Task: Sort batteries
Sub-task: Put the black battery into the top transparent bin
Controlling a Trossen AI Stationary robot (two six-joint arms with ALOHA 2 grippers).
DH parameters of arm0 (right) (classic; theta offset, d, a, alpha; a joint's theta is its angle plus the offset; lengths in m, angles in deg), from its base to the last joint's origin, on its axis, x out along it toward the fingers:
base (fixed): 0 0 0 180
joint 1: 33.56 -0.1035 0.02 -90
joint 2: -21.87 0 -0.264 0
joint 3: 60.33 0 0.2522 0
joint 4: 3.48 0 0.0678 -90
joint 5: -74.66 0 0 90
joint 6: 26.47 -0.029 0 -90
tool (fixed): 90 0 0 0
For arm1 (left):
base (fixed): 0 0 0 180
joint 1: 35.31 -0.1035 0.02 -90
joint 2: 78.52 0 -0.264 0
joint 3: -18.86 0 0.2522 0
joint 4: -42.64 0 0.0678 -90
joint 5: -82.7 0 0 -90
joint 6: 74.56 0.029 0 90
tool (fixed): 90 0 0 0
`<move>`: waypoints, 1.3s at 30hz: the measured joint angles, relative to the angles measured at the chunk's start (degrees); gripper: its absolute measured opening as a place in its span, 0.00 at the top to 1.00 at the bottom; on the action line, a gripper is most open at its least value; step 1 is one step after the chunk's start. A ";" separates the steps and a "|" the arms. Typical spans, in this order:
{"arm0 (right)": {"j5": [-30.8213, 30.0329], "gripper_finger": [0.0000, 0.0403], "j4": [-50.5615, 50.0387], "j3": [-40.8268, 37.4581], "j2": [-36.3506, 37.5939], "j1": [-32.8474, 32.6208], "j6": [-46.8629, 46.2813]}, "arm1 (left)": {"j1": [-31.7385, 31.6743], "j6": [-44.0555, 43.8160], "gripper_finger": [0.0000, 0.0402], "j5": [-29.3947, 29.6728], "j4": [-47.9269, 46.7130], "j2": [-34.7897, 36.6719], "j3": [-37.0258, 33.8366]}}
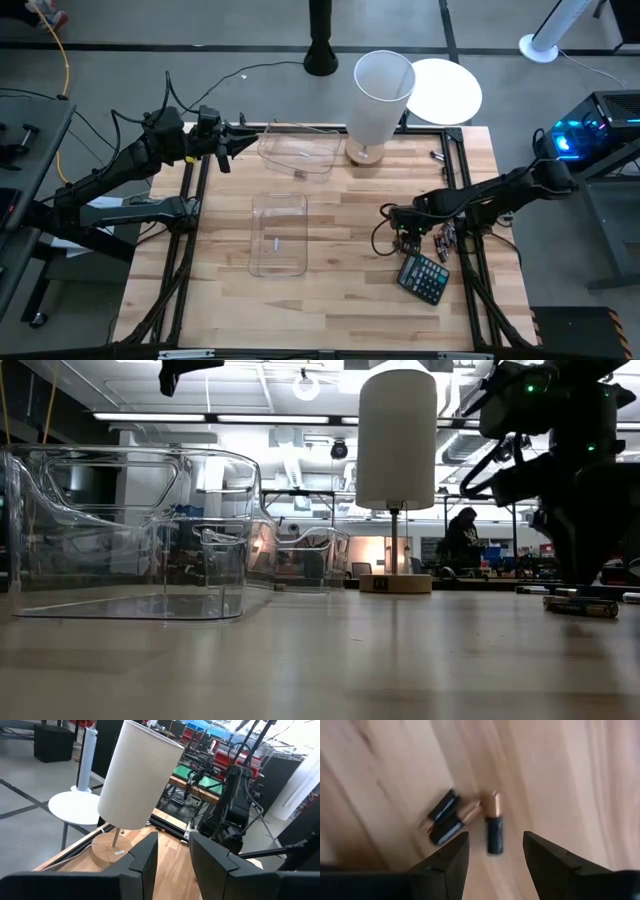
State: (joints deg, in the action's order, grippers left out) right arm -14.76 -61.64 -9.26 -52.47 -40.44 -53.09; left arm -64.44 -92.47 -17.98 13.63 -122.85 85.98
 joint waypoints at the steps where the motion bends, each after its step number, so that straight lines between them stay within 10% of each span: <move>1: -0.55 0.55 0.08 0.01 -0.56 0.00 0.10 | 0.00 -0.01 0.74 0.33 0.00 0.00 0.00; 14: -0.56 0.57 1.24 0.32 -11.18 -0.02 5.00 | 0.00 0.02 0.74 2.49 -0.44 0.00 0.00; 21: 0.24 0.93 -1.50 2.92 -10.77 1.93 3.64 | 0.00 0.04 0.74 2.55 -0.44 -0.01 0.00; 27: -7.68 0.92 -3.02 13.86 -7.68 6.06 6.58 | 0.00 0.11 0.74 2.60 -0.44 0.00 0.00; 39: -13.30 0.86 30.28 32.66 -19.32 17.36 14.96 | 0.00 0.02 0.74 2.58 -0.39 0.00 0.00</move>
State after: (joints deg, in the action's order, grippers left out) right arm -28.06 -31.37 23.40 -71.80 -23.08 -38.13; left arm -64.44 -92.45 -15.40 13.24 -122.85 85.98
